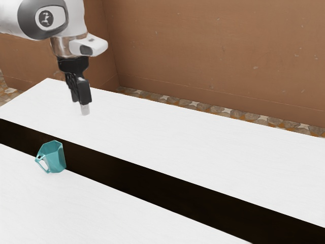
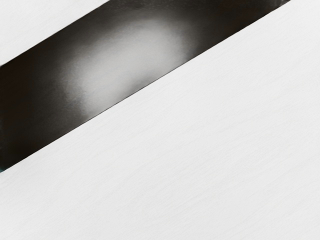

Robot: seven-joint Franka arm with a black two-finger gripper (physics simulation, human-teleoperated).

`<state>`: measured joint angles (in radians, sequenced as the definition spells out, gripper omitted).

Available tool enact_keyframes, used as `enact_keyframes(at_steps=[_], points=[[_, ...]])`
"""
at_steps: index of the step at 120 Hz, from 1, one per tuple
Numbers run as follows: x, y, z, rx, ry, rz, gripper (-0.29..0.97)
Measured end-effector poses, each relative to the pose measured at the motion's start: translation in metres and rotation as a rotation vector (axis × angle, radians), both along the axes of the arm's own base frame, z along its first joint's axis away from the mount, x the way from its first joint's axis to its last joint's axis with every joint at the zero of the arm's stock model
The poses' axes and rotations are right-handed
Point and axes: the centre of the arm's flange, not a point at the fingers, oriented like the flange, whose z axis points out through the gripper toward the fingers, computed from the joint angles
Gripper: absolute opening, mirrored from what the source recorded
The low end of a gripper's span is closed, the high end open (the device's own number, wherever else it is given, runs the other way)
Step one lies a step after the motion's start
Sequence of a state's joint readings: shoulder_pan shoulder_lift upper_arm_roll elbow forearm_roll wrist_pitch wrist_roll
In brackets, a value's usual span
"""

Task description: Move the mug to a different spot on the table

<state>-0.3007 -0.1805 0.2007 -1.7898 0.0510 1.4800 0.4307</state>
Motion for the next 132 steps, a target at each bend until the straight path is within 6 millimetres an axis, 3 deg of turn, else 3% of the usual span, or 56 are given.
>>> enact_keyframes(at_steps=[9,23,31,40,62,79,90,104,121,132], points=[[0.0,-0.018,0.014,0.01,-0.053,0.014,0.68],[0.005,-0.017,0.014,0.02,-0.076,0.078,0.68],[0.008,0.014,0.008,0.019,-0.067,0.162,0.68],[-0.004,0.051,-0.012,0.011,-0.039,0.24,0.68],[-0.061,0.155,-0.132,-0.054,0.112,0.463,0.68],[-0.108,0.21,-0.195,-0.078,0.152,0.618,0.68],[-0.121,0.225,-0.212,-0.055,0.1,0.596,0.68],[-0.114,0.235,-0.218,-0.025,-0.013,0.483,0.68],[-0.12,0.27,-0.234,-0.024,-0.097,0.44,0.68],[-0.116,0.276,-0.238,-0.037,-0.179,0.404,0.68]])
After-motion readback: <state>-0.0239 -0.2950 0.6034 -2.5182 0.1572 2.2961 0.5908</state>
